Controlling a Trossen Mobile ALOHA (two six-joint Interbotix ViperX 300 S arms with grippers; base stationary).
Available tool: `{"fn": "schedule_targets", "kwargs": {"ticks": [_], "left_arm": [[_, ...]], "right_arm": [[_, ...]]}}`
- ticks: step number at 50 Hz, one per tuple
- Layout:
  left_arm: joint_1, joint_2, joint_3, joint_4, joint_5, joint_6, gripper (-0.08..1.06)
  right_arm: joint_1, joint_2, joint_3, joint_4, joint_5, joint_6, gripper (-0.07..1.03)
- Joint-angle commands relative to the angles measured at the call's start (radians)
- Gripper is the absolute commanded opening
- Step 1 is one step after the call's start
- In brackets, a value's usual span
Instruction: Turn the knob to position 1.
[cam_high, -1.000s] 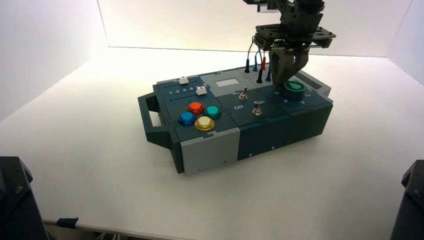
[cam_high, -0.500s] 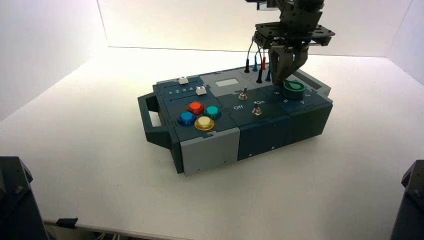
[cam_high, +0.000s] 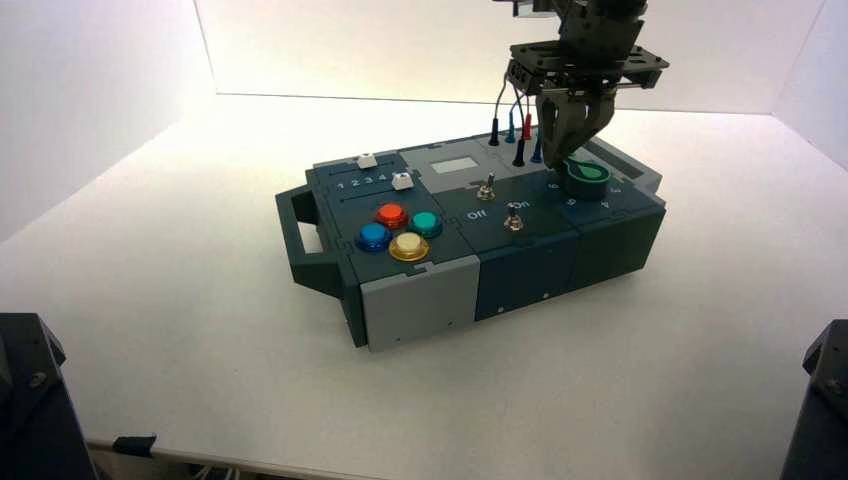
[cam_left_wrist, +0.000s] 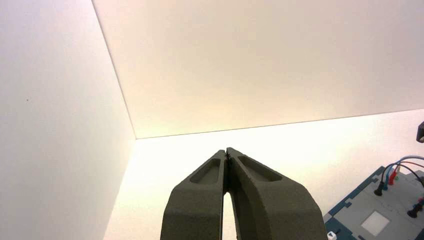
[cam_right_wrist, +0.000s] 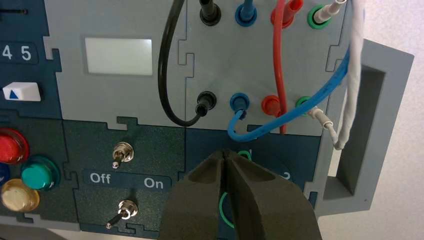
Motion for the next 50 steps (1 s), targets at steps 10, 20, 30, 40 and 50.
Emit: {"fn": "schedule_targets", "kwargs": {"ticks": [10,20,30,40,50], "left_arm": [[-0.003,0.009,-0.025,0.000,-0.011,0.005,-0.03],[-0.003,0.009,-0.025,0.000,-0.011,0.005,-0.03],[-0.003,0.008,-0.025,0.000,-0.011,0.005,-0.03],[-0.003,0.008,-0.025,0.000,-0.011,0.005,-0.03],[-0.003,0.006,-0.025,0.000,-0.011,0.005,-0.03]], "right_arm": [[-0.006,-0.023,-0.026,-0.012,-0.003,-0.002,-0.02],[-0.008,-0.020,-0.029,-0.017,-0.005,-0.002,-0.02],[-0.009,-0.015,-0.035,-0.018,-0.005,-0.002,-0.02],[-0.015,-0.011,-0.035,-0.023,-0.005,0.000,-0.02],[-0.017,-0.006,-0.035,-0.023,-0.003,0.000,-0.02]]}}
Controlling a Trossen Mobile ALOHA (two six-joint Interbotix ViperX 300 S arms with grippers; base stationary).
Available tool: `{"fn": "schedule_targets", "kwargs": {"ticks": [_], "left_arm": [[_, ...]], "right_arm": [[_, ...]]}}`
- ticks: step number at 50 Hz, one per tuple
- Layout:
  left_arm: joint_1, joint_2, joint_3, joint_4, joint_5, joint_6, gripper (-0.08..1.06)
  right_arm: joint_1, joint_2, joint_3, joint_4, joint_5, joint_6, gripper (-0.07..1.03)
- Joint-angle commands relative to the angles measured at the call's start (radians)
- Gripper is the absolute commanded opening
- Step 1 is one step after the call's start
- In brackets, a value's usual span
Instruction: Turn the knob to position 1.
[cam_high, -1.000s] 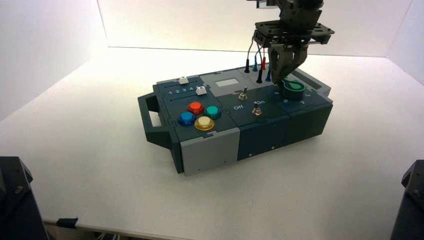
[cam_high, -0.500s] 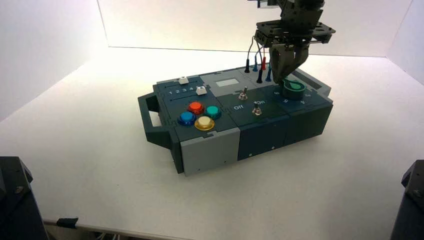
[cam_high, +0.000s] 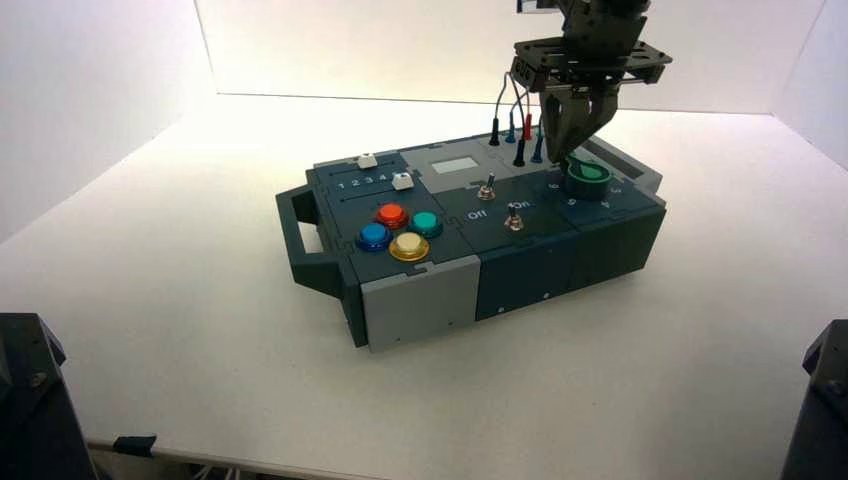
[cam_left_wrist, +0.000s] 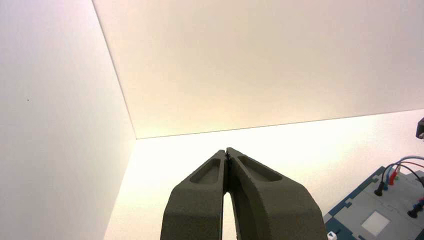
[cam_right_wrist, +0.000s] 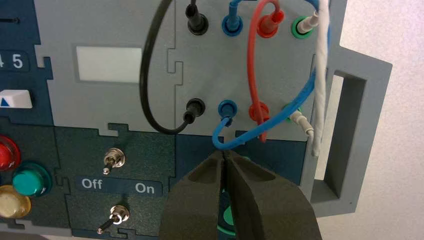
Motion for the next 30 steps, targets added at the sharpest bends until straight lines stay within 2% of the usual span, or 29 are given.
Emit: {"fn": "schedule_targets", "kwargs": {"ticks": [1,18,30], "left_arm": [[-0.003,0.005,-0.025,0.000,-0.009,0.003,-0.03],[-0.003,0.006,-0.025,0.000,-0.011,0.003,-0.03],[-0.003,0.012,-0.025,0.000,-0.014,0.003,-0.03]], "right_arm": [[-0.003,-0.011,-0.025,-0.002,-0.003,-0.002,-0.02],[-0.003,-0.020,-0.026,-0.002,-0.005,-0.003,-0.02],[0.008,-0.075,-0.032,0.000,-0.020,-0.003,-0.02]]}}
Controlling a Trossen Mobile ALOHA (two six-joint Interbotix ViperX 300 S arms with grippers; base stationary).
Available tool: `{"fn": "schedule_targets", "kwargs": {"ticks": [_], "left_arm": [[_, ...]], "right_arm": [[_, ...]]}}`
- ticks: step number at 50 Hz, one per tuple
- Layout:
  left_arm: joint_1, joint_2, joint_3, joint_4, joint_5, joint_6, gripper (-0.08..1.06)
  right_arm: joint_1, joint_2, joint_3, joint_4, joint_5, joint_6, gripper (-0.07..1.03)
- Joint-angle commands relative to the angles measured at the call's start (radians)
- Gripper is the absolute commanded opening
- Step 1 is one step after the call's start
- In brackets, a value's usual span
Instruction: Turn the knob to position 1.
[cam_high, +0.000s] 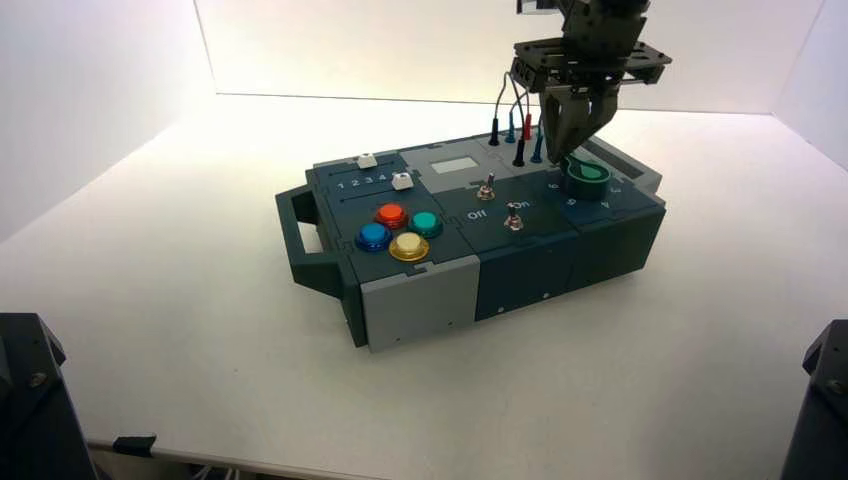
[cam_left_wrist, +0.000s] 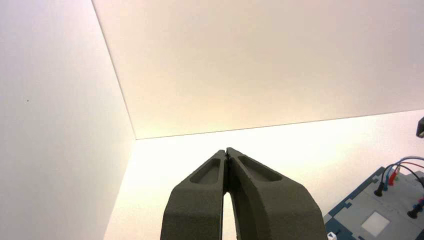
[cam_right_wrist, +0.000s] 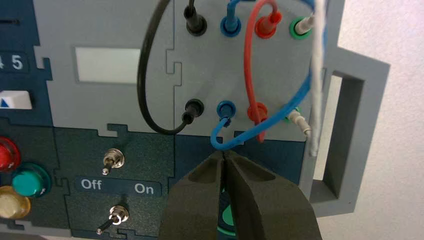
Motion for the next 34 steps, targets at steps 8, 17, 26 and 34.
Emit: {"fn": "schedule_targets", "kwargs": {"ticks": [8,17,26,34], "left_arm": [[-0.003,0.014,-0.025,-0.002,-0.012,0.003,-0.03],[-0.003,0.008,-0.023,-0.002,-0.012,0.003,-0.03],[-0.003,0.018,-0.021,-0.002,-0.012,0.003,-0.03],[-0.003,0.028,-0.023,0.000,-0.012,0.005,-0.03]], "right_arm": [[0.015,-0.118,-0.025,0.000,-0.044,-0.002,-0.02],[0.037,-0.178,-0.008,0.003,-0.089,0.000,-0.02],[0.044,-0.227,0.021,0.006,-0.130,0.002,-0.02],[0.052,-0.273,0.028,0.006,-0.163,0.002,-0.02]]}}
